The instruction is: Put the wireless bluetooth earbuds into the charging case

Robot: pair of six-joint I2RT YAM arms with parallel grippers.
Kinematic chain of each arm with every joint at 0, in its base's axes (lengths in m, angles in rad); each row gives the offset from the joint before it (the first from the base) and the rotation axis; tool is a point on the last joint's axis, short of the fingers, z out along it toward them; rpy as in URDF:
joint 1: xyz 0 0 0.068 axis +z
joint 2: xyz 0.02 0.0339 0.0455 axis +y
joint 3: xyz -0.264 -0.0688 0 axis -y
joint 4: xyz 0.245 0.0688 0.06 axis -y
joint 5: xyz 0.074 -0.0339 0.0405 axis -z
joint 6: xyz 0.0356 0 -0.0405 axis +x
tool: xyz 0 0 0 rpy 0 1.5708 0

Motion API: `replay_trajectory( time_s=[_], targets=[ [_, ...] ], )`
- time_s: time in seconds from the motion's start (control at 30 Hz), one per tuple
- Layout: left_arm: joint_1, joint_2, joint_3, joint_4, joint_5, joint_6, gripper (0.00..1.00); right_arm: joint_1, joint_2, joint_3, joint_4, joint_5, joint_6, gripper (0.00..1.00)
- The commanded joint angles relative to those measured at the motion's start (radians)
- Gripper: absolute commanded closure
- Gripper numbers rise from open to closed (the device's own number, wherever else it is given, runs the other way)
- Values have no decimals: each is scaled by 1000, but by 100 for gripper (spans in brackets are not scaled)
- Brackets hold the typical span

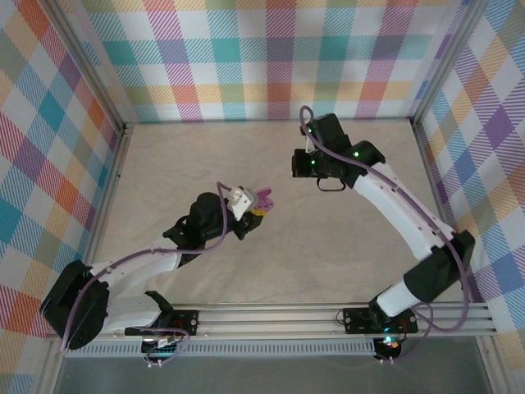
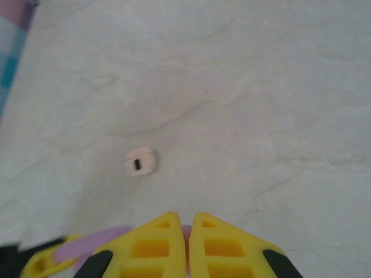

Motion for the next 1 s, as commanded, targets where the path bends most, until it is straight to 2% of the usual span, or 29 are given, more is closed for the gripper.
replay_trajectory(
  time_s=[0.0, 0.17, 0.47, 0.97],
  targets=[
    [-24, 38, 57, 122, 33, -18, 100, 63, -66, -47, -58, 4, 22, 97],
    [-38, 83, 81, 175, 61, -59, 100, 130, -132, -118, -10, -9, 68, 97],
    [-64, 61, 83, 154, 60, -76, 100, 136, -119, -165, 55, -67, 84, 97],
    [-72, 38, 83, 131, 63, -74, 100, 168, -49, -141, 42, -3, 63, 97]
  ],
)
